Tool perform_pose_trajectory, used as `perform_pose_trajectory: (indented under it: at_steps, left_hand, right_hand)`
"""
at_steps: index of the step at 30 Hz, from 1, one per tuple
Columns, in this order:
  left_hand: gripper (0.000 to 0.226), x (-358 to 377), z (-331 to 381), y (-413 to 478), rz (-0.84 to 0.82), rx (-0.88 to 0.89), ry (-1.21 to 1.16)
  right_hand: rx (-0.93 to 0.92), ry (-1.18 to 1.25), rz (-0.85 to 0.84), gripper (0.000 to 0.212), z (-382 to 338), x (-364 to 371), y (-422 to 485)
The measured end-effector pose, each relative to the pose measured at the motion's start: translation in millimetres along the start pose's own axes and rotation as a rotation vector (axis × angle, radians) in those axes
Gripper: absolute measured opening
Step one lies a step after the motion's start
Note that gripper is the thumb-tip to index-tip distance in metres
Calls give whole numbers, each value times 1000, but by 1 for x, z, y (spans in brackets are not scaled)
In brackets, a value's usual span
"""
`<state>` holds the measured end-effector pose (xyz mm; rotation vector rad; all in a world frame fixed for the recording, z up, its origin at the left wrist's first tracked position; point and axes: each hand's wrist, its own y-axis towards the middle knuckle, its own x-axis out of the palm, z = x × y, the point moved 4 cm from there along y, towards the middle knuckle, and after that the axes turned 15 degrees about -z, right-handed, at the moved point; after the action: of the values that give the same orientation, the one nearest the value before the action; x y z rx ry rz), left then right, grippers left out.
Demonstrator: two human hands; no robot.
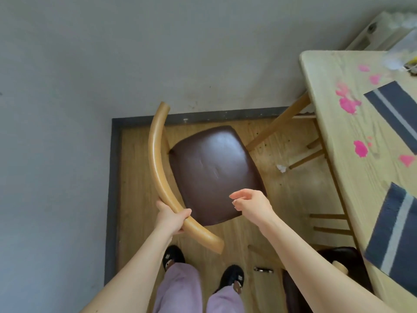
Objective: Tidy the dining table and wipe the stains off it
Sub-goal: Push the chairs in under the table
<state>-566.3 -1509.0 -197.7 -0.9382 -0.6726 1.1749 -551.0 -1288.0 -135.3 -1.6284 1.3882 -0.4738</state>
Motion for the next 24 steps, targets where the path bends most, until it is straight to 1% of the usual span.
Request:
perform_pose_trajectory:
  at_steps: [4, 10, 15, 18, 20, 24]
  left_hand:
    - [101, 41, -9, -1, -53, 0, 76]
    - [104, 133, -25, -3, -171, -6, 172]
    - [105, 195, -22, -1, -234, 7, 176]
    - [105, 230, -16, 1, -265, 21, 145]
    - [105, 250, -12, 2, -281, 31, 147]
    - [98, 266, 2, 11, -278, 23, 86]
  right_hand:
    - [10, 13, 35, 25, 27, -22, -12]
    - [8, 72, 132, 21, 88, -71, -44]
    - [-6, 103, 242, 22, 121, -105, -64]
    - [-8, 78, 295, 21, 139, -120, -76]
    - [24, 41, 328, 20, 153, -124, -84]
    - [73, 9, 349, 19, 179, -121, -94]
